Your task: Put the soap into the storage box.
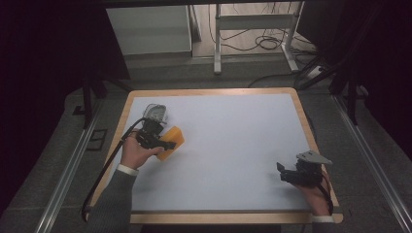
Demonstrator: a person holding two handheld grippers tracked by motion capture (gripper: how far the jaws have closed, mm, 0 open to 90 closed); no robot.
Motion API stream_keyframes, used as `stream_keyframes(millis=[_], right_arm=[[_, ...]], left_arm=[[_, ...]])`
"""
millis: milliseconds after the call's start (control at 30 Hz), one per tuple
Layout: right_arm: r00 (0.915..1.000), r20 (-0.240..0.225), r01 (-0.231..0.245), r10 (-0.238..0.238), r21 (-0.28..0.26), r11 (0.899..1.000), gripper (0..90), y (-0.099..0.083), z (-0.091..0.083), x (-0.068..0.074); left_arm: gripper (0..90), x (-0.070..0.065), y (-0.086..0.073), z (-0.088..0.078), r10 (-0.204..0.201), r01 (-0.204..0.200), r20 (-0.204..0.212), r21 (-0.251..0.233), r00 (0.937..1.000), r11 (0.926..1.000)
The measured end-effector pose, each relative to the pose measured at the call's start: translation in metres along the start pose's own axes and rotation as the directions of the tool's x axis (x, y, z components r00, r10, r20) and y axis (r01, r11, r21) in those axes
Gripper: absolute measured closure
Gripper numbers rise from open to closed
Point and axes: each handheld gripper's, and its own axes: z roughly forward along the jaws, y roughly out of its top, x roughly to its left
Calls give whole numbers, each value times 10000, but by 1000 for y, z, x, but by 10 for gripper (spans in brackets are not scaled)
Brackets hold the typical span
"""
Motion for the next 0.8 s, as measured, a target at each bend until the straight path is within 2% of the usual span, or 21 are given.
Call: stream_keyframes(millis=[800], right_arm=[[10000,95,-10,9,45,10000,92,-1,0,-1]], left_arm=[[605,13,8,0,-241,241,-112,8,9996,9997]])
